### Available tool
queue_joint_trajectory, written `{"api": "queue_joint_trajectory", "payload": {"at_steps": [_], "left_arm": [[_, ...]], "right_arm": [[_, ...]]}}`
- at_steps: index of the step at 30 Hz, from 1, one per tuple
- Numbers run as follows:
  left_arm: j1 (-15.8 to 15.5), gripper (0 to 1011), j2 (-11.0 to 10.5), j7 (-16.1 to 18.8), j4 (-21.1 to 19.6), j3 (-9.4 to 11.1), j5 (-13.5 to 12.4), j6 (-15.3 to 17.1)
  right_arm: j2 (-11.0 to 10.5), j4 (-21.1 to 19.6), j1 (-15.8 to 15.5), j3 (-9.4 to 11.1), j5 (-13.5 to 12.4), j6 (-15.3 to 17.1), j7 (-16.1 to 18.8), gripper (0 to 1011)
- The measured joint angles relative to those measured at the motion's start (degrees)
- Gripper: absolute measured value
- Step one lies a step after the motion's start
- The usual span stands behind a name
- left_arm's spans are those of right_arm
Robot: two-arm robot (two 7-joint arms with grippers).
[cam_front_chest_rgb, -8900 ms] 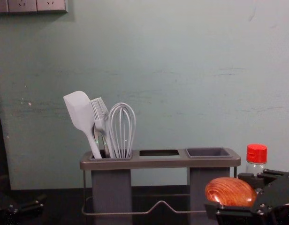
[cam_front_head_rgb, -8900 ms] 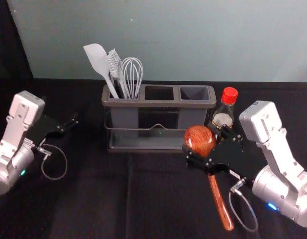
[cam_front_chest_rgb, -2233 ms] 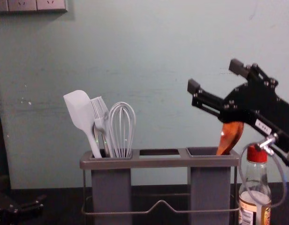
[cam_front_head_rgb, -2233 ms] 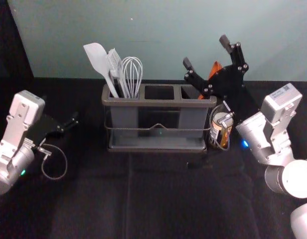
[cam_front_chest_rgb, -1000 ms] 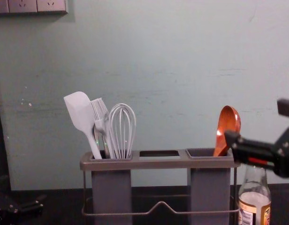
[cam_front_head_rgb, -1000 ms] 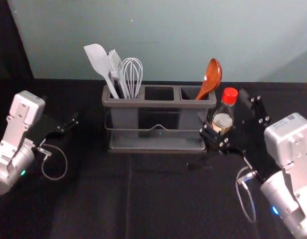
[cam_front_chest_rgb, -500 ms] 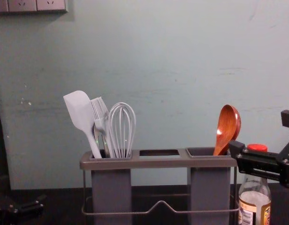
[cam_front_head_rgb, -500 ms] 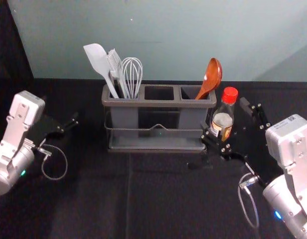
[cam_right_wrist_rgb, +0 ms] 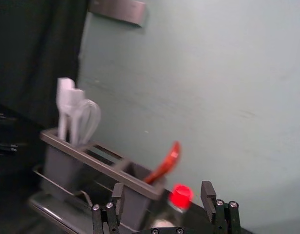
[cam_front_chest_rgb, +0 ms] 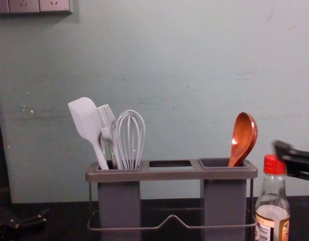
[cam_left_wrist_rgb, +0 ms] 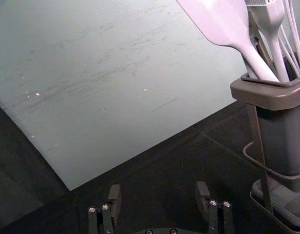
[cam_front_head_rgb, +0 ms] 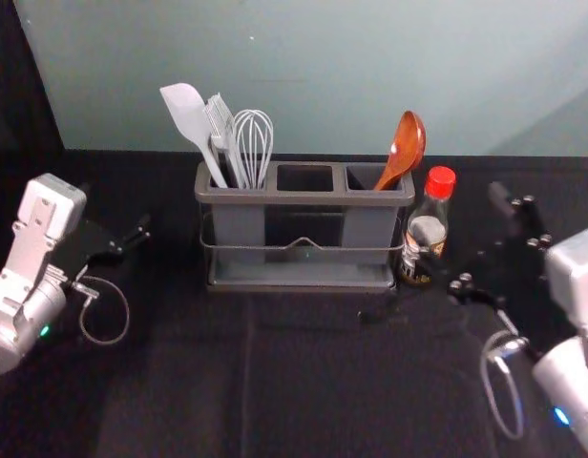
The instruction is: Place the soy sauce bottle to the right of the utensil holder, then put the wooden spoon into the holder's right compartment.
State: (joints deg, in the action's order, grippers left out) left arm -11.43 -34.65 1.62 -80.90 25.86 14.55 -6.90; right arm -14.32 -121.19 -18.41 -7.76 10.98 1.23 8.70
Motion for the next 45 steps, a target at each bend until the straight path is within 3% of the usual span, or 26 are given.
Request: {"api": "queue_joint_trajectory", "payload": {"at_steps": [4, 10, 18, 23, 26, 27, 37, 45], "left_arm": [[0.00, 1005, 0.00, 0.00, 0.00, 0.00, 0.00, 0.00], [0.00, 1005, 0.00, 0.00, 0.00, 0.00, 0.00, 0.00], [0.00, 1005, 0.00, 0.00, 0.00, 0.00, 0.00, 0.00], [0.00, 1005, 0.00, -0.01, 0.00, 0.01, 0.00, 0.00], [0.00, 1005, 0.00, 0.00, 0.00, 0.00, 0.00, 0.00], [0.00, 1005, 0.00, 0.00, 0.00, 0.00, 0.00, 0.00], [0.00, 1005, 0.00, 0.00, 0.00, 0.00, 0.00, 0.00], [0.00, 1005, 0.00, 0.00, 0.00, 0.00, 0.00, 0.00]], "right_arm": [[0.07, 0.34, -2.46, 4.33, -2.00, -1.07, -0.98, 1002], [0.70, 3.13, -3.56, 9.44, -3.96, -1.54, -2.09, 1002], [2.55, 10.23, -0.93, 11.83, -4.59, -1.29, -3.21, 1002], [3.24, 16.49, 3.41, 11.64, -4.92, -1.07, -3.13, 1002], [3.43, 21.80, 7.72, 10.69, -4.64, -0.77, -2.89, 1002], [3.43, 21.80, 7.72, 10.69, -4.64, -0.77, -2.89, 1002], [3.85, 35.09, 20.29, 6.99, -1.84, 0.47, -2.74, 1003], [4.90, 41.36, 25.95, 5.96, -2.81, -0.20, -1.99, 1002]]}}
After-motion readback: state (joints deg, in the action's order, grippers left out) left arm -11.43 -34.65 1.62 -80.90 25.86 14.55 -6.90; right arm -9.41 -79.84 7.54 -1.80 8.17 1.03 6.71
